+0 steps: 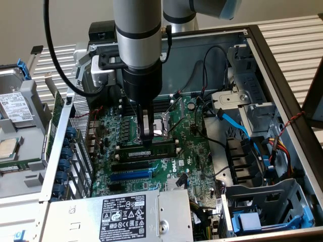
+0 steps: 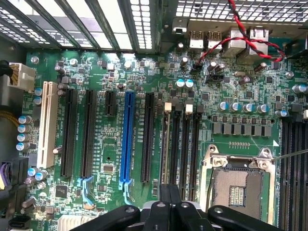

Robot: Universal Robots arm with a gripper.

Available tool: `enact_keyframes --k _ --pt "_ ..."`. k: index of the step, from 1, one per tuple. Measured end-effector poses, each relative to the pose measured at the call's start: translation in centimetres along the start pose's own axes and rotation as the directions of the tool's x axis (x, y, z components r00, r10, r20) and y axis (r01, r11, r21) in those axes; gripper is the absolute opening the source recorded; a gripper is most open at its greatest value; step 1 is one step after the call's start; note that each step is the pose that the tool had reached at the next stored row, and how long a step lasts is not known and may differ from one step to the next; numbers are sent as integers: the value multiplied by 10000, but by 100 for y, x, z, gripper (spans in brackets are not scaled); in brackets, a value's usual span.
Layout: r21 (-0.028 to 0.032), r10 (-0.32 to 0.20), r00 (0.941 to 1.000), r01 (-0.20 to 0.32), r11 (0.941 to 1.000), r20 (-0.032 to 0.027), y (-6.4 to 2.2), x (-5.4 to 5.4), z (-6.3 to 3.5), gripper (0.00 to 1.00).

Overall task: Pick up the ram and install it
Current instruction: 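Press down the ram until it locks into place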

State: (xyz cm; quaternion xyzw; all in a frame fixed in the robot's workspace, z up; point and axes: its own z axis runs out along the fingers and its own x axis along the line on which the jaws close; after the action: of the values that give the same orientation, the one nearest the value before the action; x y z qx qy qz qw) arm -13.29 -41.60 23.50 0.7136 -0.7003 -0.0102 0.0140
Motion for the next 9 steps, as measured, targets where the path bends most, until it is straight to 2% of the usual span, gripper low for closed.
enact_keyframes --k 9 --pt "21 25 10000 -25 10000 25 -3 2 19 11"
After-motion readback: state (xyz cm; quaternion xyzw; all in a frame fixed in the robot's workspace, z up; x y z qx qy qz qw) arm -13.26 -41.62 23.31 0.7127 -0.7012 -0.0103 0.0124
